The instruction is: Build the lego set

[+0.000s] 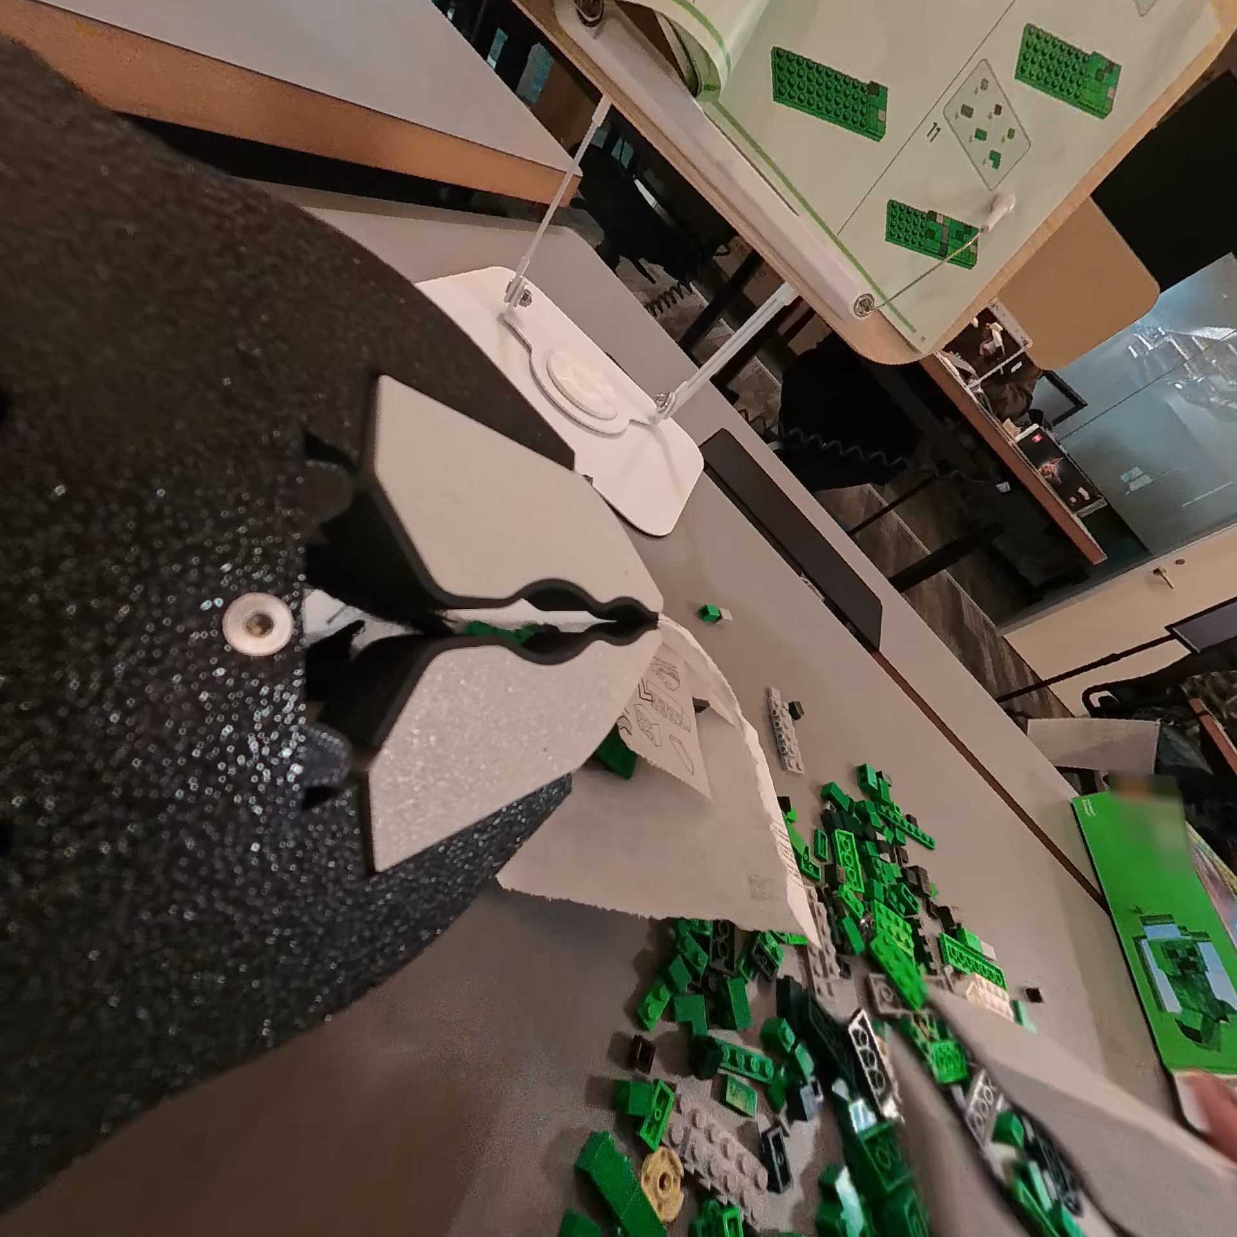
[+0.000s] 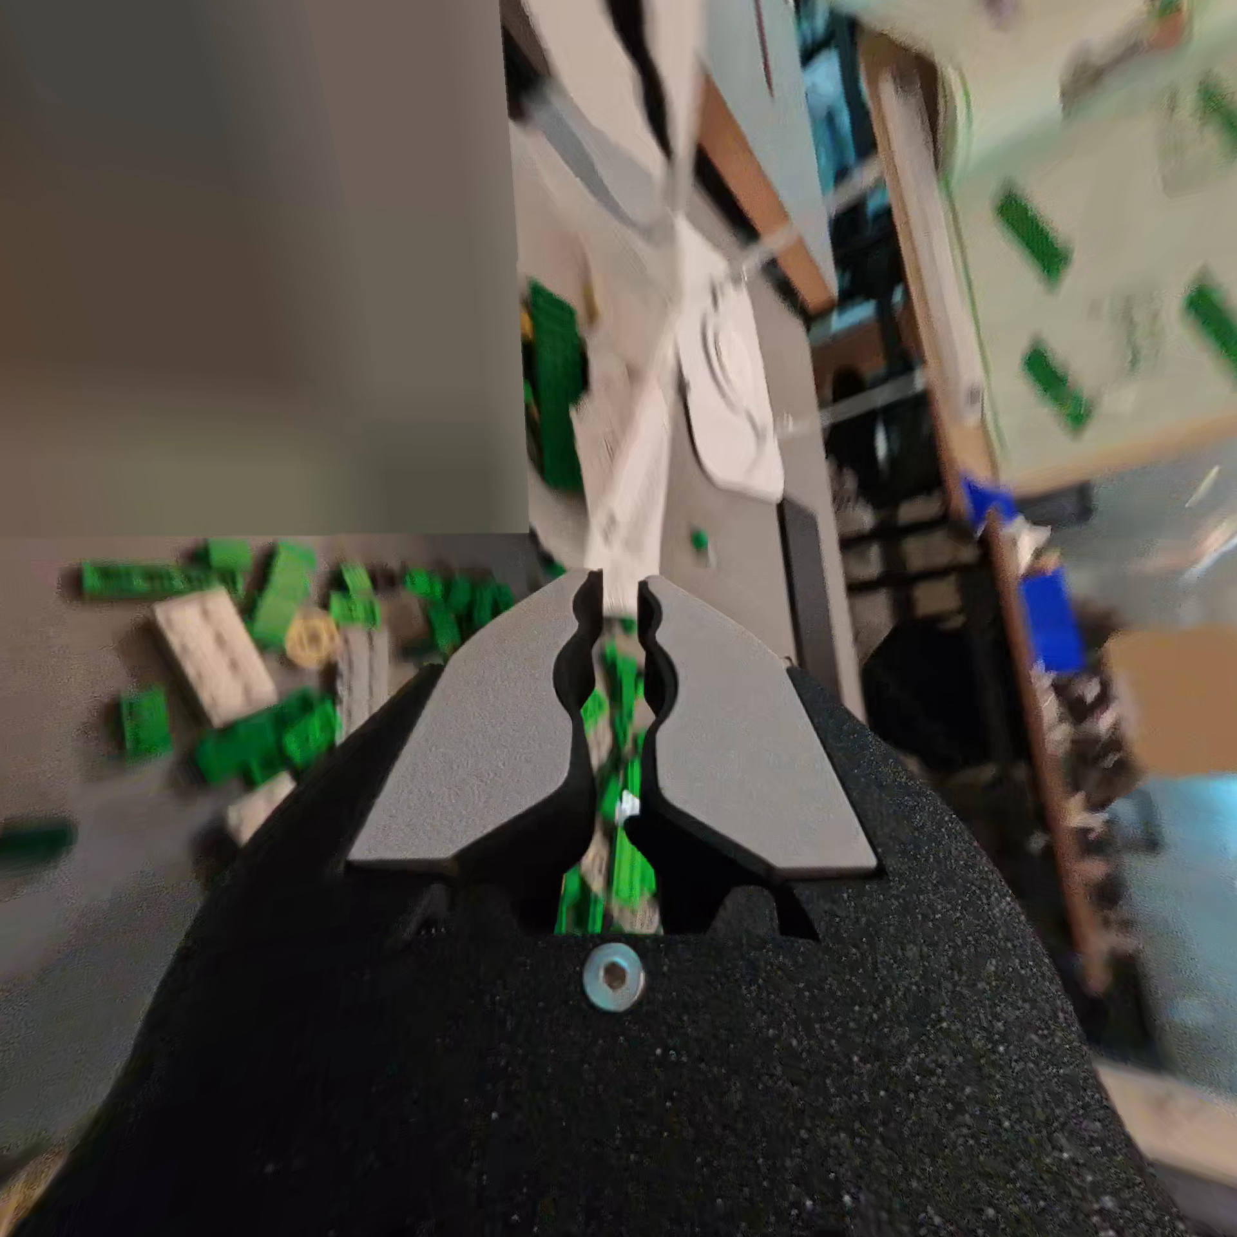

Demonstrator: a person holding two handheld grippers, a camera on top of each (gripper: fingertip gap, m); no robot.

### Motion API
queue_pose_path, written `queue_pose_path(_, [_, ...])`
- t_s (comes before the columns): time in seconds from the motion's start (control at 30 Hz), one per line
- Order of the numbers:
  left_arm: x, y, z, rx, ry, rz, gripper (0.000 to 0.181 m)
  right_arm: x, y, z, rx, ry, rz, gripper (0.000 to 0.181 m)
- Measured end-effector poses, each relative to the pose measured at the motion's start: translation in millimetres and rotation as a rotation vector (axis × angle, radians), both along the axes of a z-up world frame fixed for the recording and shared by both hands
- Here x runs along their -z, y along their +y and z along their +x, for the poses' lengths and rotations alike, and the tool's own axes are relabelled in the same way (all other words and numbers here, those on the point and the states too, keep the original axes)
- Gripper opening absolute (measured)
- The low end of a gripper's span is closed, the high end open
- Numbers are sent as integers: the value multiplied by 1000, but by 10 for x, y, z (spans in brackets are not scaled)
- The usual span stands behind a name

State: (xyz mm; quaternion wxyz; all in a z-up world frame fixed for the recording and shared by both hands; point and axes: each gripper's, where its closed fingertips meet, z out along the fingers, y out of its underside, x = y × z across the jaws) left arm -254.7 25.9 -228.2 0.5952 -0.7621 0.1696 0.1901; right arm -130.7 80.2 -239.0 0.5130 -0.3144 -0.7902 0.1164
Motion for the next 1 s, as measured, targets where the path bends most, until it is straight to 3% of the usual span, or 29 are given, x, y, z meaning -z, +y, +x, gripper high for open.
queue_pose_path(0.13, [6,4,6,0,18,-4,0,53,805,763,265,-90,-285,8])
queue_pose_path(0.3, [26,17,20,2,39,-13,0,507,1024,1350,340,-333,-569,11])
queue_pose_path(0.63, [78,36,37,11,50,-34,0,833,898,1333,241,-449,-600,21])
queue_pose_path(0.83, [95,41,48,16,61,-42,0,850,728,1590,237,-601,-708,18])
queue_pose_path(1.0, [117,49,63,24,64,-50,0,758,823,1738,291,-561,-692,17])
